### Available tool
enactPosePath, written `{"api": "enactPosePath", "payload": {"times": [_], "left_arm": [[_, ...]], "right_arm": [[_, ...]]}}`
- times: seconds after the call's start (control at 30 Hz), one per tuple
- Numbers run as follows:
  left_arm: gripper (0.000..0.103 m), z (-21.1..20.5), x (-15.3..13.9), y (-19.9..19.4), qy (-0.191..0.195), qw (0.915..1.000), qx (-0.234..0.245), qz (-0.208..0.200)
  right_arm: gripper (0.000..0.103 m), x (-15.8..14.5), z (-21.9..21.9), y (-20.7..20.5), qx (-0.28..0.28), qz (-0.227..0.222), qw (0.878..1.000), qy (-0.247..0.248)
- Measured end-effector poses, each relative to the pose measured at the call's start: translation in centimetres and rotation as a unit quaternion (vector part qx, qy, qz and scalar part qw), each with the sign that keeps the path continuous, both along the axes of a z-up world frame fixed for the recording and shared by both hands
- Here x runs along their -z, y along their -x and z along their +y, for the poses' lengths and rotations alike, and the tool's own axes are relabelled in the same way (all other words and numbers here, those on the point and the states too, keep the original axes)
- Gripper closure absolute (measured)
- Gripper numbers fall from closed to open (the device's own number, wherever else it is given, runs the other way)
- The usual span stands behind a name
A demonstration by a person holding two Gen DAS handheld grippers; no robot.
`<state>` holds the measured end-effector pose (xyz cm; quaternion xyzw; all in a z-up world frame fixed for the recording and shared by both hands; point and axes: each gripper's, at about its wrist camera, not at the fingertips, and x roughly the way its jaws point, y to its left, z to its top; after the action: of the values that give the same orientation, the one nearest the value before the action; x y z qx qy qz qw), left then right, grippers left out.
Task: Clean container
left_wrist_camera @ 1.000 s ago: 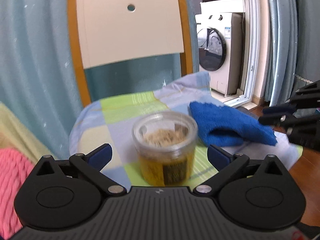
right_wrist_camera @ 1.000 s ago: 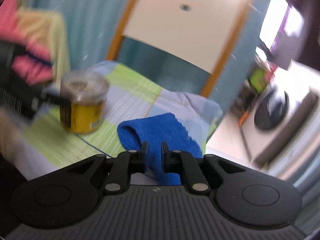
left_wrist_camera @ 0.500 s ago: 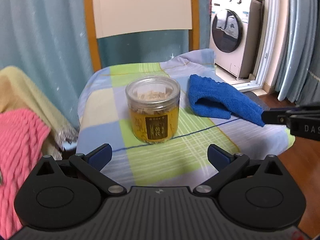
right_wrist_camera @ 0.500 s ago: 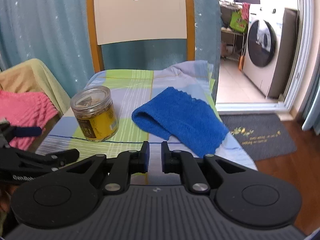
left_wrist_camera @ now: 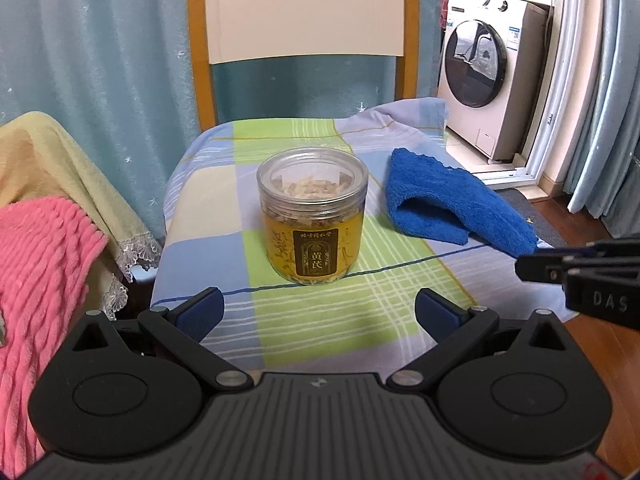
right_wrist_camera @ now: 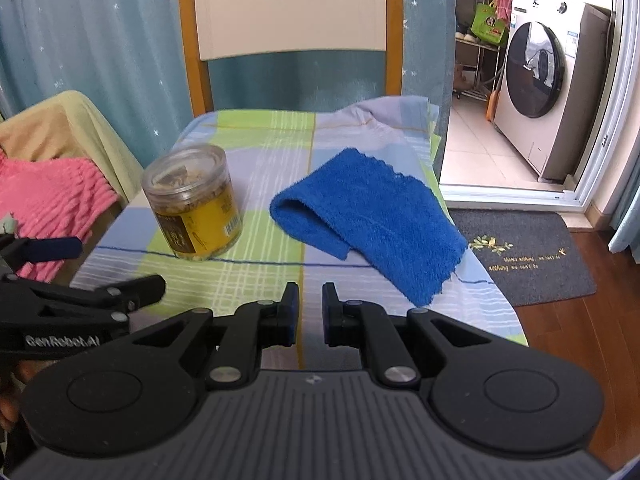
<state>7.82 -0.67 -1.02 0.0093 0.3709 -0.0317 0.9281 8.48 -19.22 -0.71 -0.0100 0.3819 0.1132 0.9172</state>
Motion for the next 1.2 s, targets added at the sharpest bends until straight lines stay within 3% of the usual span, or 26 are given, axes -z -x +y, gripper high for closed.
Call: {"api": "enactPosePath", "payload": {"times": [0.23,1.2], "left_arm": [[0.001,-0.3,0.3,-0.9,-0.006,0.9999,-0.015,0.005],[0.001,-1.7,1.1,-2.2,-0.006,0.9997,0.003,0.021]], "right_arm": [[0.096,0.7,-0.4,-0.8,0.01,0.015,1.0,-0.001],[0.096,1.8,-1.0,-2.0,0.014,0.041,0.999,-0.013]]}}
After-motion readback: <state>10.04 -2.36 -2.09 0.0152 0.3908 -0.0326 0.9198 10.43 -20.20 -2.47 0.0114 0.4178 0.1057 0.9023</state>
